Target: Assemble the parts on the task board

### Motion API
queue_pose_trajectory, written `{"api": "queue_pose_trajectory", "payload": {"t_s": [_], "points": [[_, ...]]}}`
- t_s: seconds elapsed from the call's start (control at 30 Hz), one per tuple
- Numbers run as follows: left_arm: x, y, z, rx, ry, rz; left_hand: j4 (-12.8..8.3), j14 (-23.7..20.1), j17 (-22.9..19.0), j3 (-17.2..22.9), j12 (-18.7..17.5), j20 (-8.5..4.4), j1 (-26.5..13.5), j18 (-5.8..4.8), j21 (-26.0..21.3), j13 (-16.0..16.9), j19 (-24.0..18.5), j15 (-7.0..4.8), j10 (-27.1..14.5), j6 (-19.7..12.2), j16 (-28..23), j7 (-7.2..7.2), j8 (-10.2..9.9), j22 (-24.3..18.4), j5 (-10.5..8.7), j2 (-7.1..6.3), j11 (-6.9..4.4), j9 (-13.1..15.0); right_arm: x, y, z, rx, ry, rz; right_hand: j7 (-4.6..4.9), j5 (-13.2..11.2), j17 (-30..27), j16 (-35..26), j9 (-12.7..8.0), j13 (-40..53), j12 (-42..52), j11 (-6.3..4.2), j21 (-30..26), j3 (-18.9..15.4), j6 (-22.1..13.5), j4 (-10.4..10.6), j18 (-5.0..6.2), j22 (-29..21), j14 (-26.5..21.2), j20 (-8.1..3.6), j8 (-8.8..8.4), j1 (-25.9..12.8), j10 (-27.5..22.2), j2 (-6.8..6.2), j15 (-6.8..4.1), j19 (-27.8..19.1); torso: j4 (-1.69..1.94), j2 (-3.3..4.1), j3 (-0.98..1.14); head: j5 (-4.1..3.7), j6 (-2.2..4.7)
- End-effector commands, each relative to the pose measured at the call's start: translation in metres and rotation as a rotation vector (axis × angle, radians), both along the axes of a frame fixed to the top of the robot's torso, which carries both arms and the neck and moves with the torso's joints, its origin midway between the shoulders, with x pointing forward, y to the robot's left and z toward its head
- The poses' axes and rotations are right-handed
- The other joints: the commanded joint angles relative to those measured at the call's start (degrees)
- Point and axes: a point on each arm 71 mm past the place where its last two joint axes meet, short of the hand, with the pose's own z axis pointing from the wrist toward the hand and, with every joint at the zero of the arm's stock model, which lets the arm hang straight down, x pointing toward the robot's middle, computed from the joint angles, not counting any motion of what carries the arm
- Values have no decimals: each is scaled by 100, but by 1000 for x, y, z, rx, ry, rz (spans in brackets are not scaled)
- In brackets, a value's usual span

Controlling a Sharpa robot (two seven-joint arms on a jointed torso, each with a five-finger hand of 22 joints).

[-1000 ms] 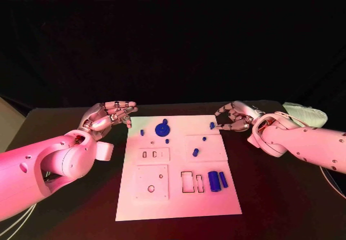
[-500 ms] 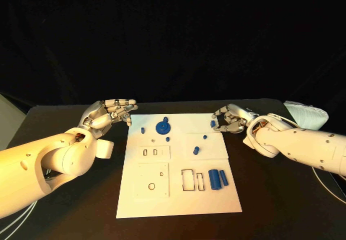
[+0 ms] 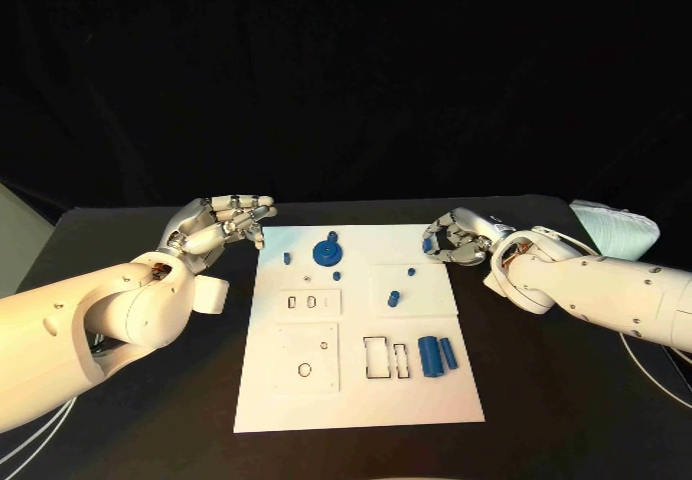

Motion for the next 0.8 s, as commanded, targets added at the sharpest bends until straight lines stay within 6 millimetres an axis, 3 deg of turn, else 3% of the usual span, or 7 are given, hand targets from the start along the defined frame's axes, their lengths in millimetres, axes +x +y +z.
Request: {"api": "queue_pose_trajectory", "payload": {"t_s": [0.03,0.27,0.8], "points": [[-1,-2,1,-7,-7,-19,3,-35,-5,39,-18,-13,-31,89,18,4,-43,2,-6,-48,13,8,28,7,-37,10,4,7,0,2,-1,-11,9,15,-30,-77,1197,33,11,1282,39,-81,36,126,114,-3,-28,1203,534,-42,56,-10,358,65,-60,402,-4,-10,3,4,-11],[-1,-2,1,-7,-7,-18,3,-35,-5,39,-18,-13,-31,89,18,4,-43,2,-6,-48,13,8,28,7,-37,10,4,7,0,4,-1,-8,6,19,-90,-123,1214,37,31,1311,71,-133,48,328,263,-13,-31,1217,539,-84,150,-41,391,93,-106,411,-2,-14,3,5,-6],[-1,-1,1,-5,-4,-17,3,-35,-5,39,-18,-13,-31,89,18,4,-43,2,-6,-48,13,8,28,7,-37,10,4,7,0,4,0,12,-8,-8,-115,-147,1229,41,35,1366,133,-156,90,423,302,22,-44,1256,543,-111,195,-184,452,43,-131,436,-2,-8,4,2,-7]]}}
